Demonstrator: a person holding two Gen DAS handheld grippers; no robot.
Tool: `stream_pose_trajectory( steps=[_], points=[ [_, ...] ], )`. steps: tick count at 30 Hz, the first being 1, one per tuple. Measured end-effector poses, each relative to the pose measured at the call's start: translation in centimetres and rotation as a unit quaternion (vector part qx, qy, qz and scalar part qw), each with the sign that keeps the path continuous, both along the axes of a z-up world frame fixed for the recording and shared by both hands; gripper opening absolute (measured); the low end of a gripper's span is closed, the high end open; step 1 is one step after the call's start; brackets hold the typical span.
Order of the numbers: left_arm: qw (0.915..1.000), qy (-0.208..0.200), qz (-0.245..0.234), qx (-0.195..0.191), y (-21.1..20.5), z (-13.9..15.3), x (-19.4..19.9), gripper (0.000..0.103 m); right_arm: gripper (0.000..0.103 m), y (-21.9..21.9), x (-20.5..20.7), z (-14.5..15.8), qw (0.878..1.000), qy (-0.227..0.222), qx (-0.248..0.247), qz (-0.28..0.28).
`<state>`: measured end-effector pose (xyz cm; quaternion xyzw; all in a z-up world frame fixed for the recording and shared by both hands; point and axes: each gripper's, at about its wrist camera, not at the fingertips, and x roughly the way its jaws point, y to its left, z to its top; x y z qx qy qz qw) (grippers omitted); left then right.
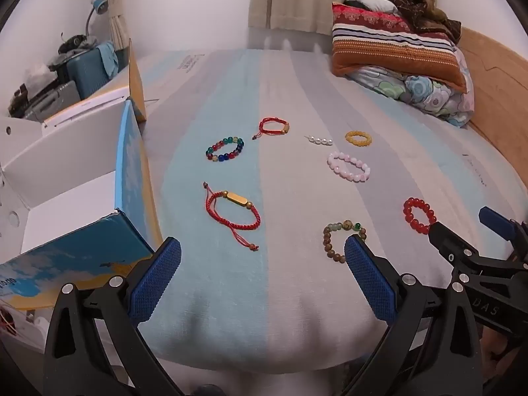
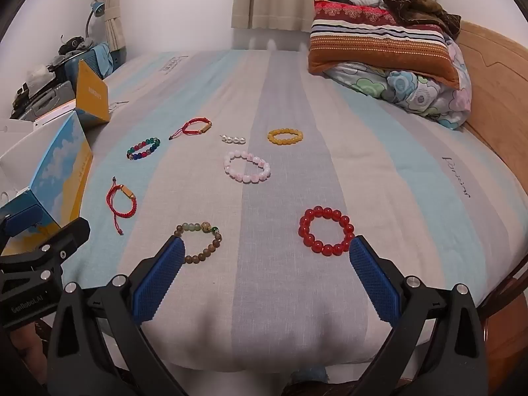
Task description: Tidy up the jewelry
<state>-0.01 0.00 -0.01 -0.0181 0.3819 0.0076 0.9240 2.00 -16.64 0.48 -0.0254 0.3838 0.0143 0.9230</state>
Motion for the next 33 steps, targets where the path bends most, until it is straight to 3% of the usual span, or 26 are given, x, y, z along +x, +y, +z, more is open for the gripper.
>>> stream_pose_trajectory(
  steps=[18, 33],
  points=[
    [0.9995, 0.025, -0.020, -0.005, -0.7, 0.1, 0.0, 0.097, 0.096, -0.1, 0.3, -0.4, 1.000, 0.011, -0.002, -0.002],
    [0.9995, 0.021, -0.023, -0.007, -0.8, 0.3, -0.1, 0.097, 0.096, 0.0, 0.2, -0.1, 1.000, 0.005, -0.003, 0.000]
  ],
)
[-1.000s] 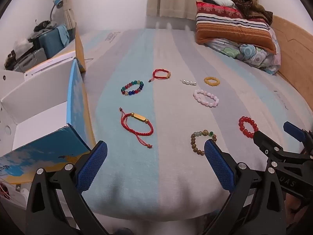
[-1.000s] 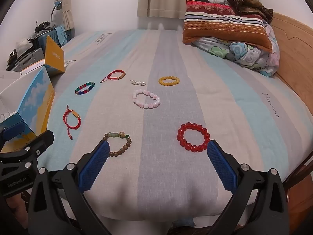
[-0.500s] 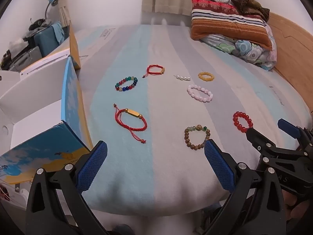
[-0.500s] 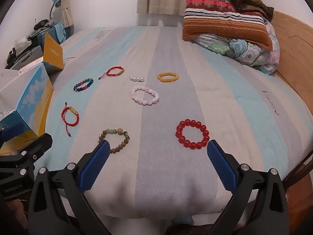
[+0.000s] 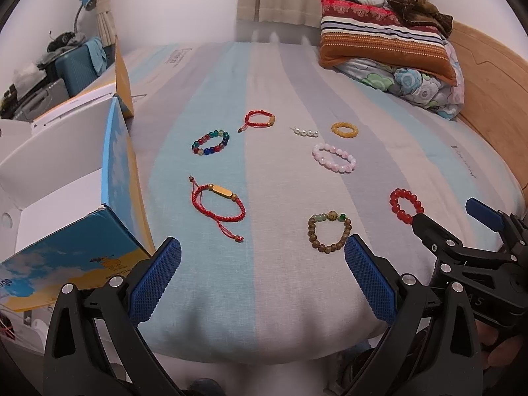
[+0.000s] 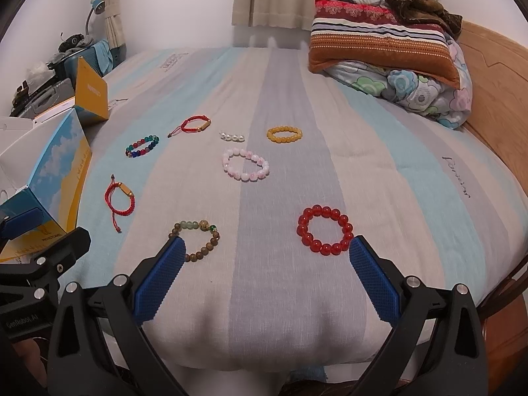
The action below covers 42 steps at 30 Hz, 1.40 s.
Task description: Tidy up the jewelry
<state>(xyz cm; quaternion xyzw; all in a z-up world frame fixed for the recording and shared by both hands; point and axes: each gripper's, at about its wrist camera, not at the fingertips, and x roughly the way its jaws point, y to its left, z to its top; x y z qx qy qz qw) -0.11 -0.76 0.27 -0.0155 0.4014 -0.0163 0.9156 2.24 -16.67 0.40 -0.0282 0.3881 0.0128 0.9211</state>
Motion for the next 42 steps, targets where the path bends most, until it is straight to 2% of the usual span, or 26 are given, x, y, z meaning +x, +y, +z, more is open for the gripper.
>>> stream_pose_trajectory(
  steps=[42],
  points=[
    [1.0000, -0.004, 0.006, 0.003, 0.21, 0.10, -0.03, 0.097, 0.096, 0.25, 0.06, 0.35, 1.000, -0.007, 0.003, 0.001]
  ],
)
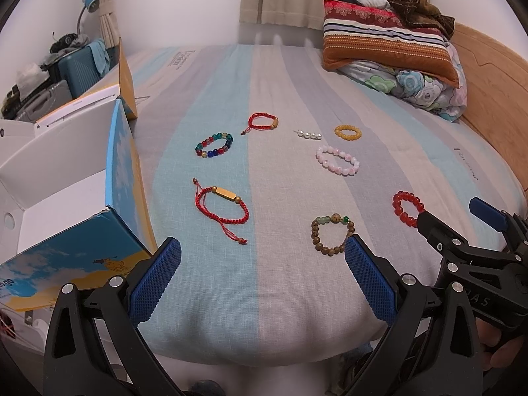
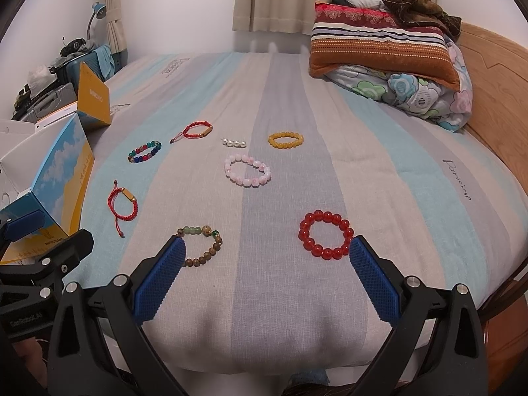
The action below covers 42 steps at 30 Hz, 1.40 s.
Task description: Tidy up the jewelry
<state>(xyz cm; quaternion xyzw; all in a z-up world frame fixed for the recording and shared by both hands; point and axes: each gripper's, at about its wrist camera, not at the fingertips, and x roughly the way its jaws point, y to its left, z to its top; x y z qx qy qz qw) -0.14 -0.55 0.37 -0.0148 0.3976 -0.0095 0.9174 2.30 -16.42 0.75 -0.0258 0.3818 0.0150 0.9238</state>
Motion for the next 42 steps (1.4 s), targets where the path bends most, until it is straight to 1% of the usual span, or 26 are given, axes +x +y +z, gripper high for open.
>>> stream_pose_trajectory(
  steps=[25, 29, 32, 37, 42],
  points=[
    [1.0000, 0.000, 0.000, 0.000, 0.0, -0.1, 0.0, 0.097, 0.096, 0.0, 0.0, 0.0, 1.000, -0.001, 0.001, -0.001],
    [1.0000, 0.001, -0.003, 0.000, -0.1, -0.4, 0.5, 0.097, 0.096, -0.6, 0.5, 0.3, 1.000, -0.004, -0.003, -0.011],
    [0.9999, 0.007, -0.008, 0.001, -0.6, -0.9, 1.3, 0.097, 0.096, -2.1, 1.8, 0.2, 1.000, 0.004, 0.004, -0.028],
    [0.9999, 0.014, -0.004, 0.005, -0.6, -1.6, 3.4, 0.097, 0.096, -4.5, 4.4, -1.0, 0.997, 0.039, 0.025, -0.055],
    [0.9990, 0.042, 0.012, -0.011, 0.4, -2.6, 6.7, 0.097, 0.096, -5.5, 6.8, -2.4, 0.996, 0.064, 0.014, -0.067]
  ],
)
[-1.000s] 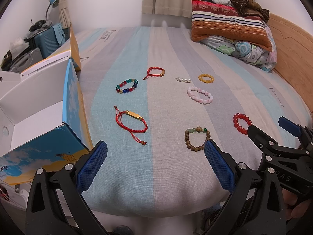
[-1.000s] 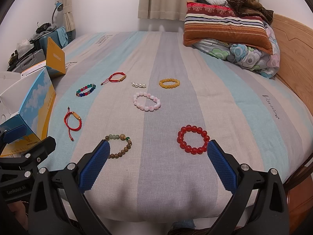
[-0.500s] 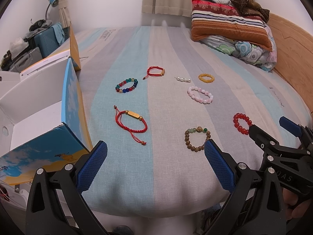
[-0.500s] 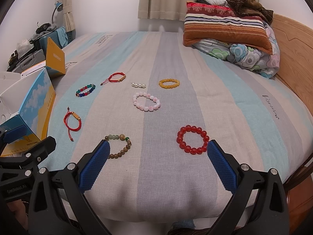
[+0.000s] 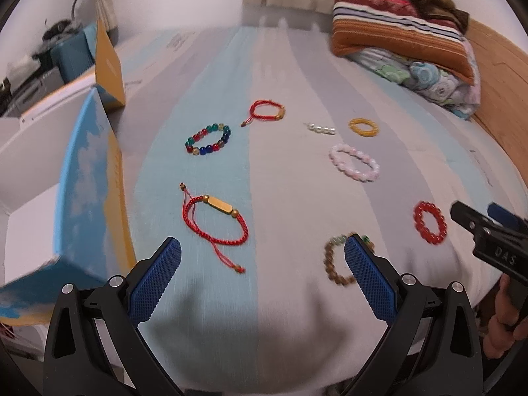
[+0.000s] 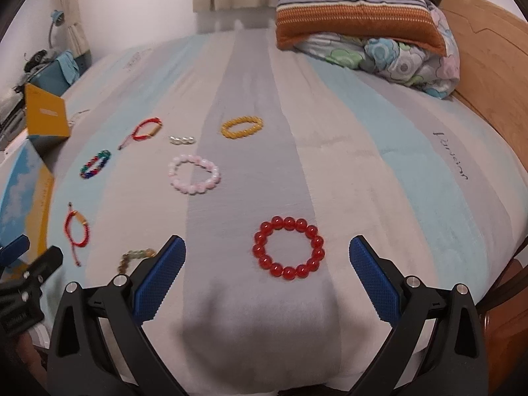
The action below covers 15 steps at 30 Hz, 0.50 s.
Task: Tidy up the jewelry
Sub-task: 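Grasp the red string bracelet with left tool while right tool grasps red bead bracelet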
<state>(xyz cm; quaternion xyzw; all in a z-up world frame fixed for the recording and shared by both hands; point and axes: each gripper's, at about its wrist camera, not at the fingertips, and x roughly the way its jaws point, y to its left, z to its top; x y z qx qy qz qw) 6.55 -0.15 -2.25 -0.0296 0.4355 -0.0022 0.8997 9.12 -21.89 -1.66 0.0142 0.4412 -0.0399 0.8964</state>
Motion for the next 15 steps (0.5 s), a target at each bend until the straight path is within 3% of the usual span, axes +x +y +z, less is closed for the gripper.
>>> stream_pose_trajectory(
  steps=[9, 15],
  points=[
    [0.9985, 0.051, 0.021, 0.006, 1.8, -2.3, 5.1, 0.097, 0.094, -1.0, 4.1, -4.2, 0.994, 0.105, 0.017, -0.011],
    [0.9965, 0.075, 0.029, 0.022, 2.1, -4.2, 6.4, 0.097, 0.094, -0.7, 4.7, -5.5, 0.992, 0.128, 0.021, -0.005]
  ],
)
